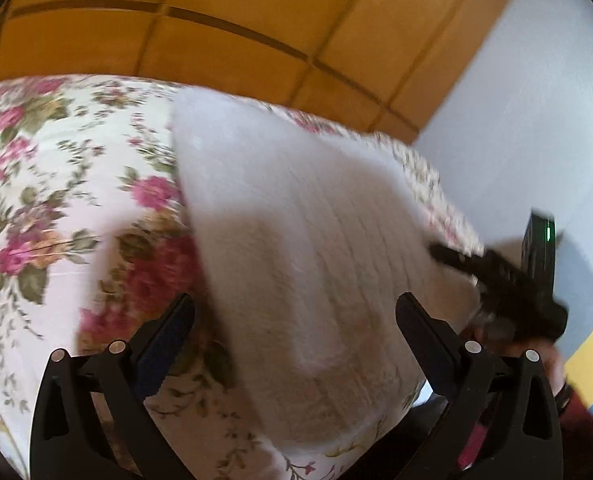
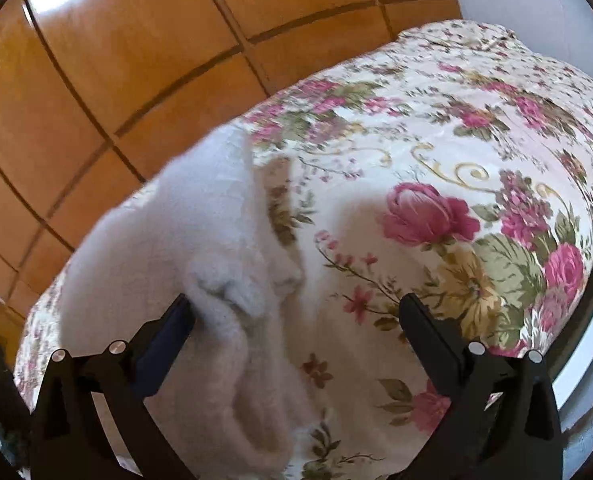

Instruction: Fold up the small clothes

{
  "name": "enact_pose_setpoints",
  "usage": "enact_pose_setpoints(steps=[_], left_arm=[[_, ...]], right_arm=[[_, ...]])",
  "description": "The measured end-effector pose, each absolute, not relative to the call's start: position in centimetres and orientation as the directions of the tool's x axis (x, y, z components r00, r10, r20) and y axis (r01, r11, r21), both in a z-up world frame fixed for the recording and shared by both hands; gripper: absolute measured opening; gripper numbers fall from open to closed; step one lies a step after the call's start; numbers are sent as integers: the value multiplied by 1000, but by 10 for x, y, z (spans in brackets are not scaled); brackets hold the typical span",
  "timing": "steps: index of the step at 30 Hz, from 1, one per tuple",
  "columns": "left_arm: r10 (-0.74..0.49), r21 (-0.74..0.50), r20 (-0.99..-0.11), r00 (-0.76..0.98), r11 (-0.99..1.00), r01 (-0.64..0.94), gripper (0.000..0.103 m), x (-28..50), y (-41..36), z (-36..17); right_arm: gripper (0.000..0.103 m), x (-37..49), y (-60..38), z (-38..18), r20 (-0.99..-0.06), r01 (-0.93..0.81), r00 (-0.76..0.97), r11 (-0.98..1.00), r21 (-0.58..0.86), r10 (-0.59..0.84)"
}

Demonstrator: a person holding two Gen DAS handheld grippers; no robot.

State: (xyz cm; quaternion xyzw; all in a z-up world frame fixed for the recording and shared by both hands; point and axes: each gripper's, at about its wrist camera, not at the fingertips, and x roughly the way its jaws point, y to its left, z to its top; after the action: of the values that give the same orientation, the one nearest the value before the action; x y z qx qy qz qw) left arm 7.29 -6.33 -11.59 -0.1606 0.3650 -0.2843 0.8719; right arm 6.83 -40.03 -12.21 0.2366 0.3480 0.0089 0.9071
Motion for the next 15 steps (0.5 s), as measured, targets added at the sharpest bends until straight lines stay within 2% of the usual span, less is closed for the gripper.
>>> enact_pose_setpoints(steps=[4,9,12,15], left_arm=[[-633,-548,-547,548,765,338,99,84,-53,-121],[-683,-581,-553,477,727,367,99,98,-62,-122],[-730,-626,-550,405,682,378,99,110,-69,-123],[-741,-640,-558,374,671,373,99,119,-74,-126]], right_arm=[[101,74,-399,-119,-590,82,755,852,516,285],[100,89,-405,-131,-578,73,713,778,624,397],[96,99,-407,-135,-573,68,698,756,651,430],[86,108,-406,-137,-569,46,683,751,659,458]])
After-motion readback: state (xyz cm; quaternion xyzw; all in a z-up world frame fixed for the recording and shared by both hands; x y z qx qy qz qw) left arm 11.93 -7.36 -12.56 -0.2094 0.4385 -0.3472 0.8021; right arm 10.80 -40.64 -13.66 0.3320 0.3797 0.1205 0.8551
